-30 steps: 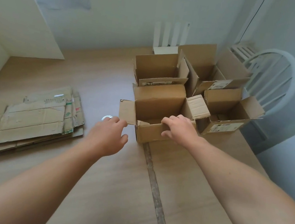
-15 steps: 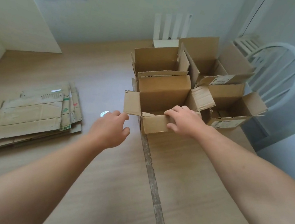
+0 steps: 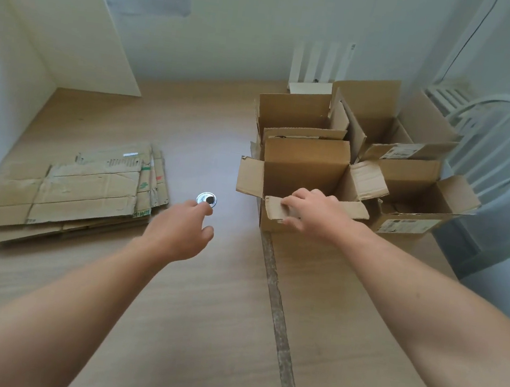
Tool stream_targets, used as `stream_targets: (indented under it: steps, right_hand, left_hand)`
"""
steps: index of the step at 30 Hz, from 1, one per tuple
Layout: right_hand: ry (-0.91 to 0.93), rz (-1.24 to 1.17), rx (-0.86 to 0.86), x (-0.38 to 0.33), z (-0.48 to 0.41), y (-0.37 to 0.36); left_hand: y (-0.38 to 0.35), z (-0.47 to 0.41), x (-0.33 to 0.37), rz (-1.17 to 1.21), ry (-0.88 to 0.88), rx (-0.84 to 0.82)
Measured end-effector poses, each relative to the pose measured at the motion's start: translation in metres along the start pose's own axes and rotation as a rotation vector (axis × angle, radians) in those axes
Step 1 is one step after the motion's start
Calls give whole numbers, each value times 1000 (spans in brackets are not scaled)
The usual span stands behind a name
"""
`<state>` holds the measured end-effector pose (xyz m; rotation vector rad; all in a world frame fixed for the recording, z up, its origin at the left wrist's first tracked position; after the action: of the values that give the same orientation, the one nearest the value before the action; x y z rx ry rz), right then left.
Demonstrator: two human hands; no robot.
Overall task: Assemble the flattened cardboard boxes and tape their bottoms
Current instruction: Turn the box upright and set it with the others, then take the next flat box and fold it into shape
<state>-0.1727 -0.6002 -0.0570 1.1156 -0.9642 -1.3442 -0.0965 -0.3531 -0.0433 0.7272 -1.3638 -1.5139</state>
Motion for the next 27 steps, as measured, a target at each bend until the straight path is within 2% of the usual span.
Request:
stream_targets:
  steps: [3, 12, 15, 18, 21, 27]
  right_hand:
    - [7, -87, 51, 2, -4, 8]
    - [-73, -83, 125, 8, -6, 22]
    - [-17, -74, 254, -2, -3, 31]
    - [66, -32, 326, -28, -11, 42]
    - [144, 19, 311, -67, -30, 43]
    - [237, -29, 285, -149, -77, 31]
  left_hand:
    - [0, 1, -8, 3, 16, -7]
    - [4, -7, -2, 29, -9, -5]
    - [7, -9, 0, 34, -23, 9]
    - [12, -13, -10, 34, -16, 20]
    - [15, -15, -31, 40, 16, 12]
    - [24, -7, -102, 7, 92, 48]
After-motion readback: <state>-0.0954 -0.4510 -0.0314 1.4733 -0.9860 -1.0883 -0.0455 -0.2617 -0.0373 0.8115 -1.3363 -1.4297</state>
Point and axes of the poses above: each hand's wrist, its own z-axis away from the middle knuckle, its own y-axis out of the back of the hand, x = y × z, the point moved 5 cm from there along -z, towards the middle knuckle, and after that the axes turned 10 degrees about y, right-handed, at the moved point
